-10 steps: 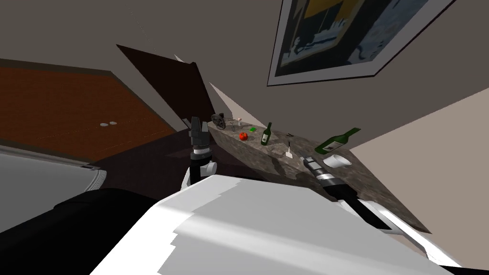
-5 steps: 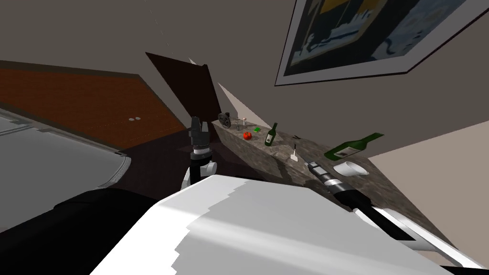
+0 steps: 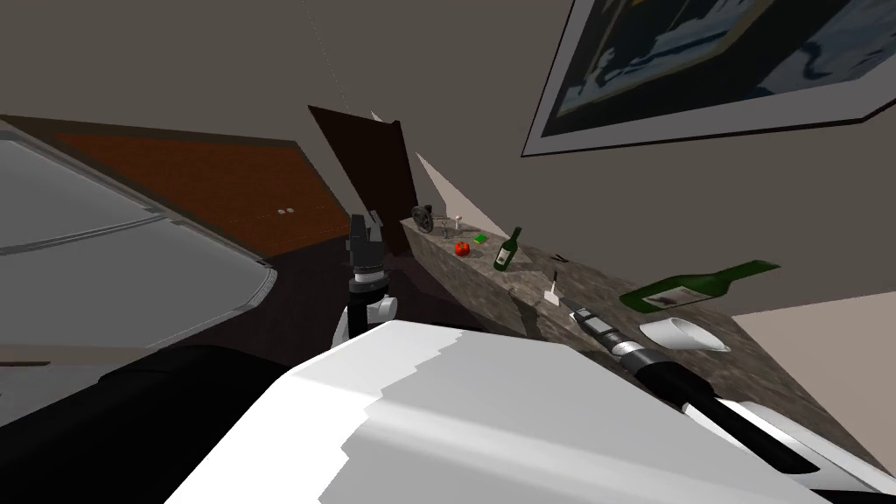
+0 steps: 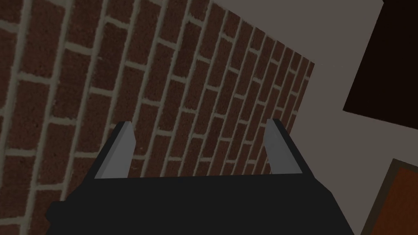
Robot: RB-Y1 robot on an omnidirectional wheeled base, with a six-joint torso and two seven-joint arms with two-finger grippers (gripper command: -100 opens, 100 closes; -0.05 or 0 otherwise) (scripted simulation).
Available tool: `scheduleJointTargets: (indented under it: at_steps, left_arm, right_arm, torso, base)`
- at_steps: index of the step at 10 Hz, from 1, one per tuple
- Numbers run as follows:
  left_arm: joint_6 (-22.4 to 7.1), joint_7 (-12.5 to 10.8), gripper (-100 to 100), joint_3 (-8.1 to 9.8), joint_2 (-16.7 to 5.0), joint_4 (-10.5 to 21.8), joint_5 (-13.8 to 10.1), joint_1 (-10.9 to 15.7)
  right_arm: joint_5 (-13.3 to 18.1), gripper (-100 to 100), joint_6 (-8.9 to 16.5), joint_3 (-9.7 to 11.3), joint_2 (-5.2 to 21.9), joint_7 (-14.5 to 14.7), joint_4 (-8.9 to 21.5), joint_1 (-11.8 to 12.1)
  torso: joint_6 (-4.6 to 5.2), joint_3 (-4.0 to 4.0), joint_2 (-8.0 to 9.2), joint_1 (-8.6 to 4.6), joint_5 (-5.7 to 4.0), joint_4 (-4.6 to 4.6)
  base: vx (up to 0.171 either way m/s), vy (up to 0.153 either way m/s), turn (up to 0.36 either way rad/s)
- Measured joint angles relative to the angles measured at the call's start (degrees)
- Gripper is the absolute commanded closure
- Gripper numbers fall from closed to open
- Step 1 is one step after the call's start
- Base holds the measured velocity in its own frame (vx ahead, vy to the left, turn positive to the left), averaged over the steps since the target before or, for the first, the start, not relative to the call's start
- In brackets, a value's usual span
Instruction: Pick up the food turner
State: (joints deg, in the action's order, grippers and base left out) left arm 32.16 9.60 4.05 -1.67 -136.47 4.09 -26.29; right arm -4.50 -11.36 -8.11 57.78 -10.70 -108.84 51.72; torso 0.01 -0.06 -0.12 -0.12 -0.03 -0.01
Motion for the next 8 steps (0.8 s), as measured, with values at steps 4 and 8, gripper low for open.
scheduleJointTargets:
  at_steps: [4,8]
  left_arm:
    - [0.0,0.0,0,0.0,0.0,0.0,0.0,0.0]
    - [0.0,0.0,0,0.0,0.0,0.0,0.0,0.0]
  right_arm:
    - [-3.3,-100,0.7,0.7,6.0,-0.6,3.9,3.8]
    - [-7.2,-100,1.5,0.3,12.1,-1.4,7.2,8.8]
  torso:
    - [-0.01,-0.05,-0.08,0.01,-0.01,-0.02]
    - [0.01,-0.09,-0.15,-0.02,-0.01,-0.03]
  base:
    - [0.01,-0.006,0.197]
    - [0.031,-0.008,0.239]
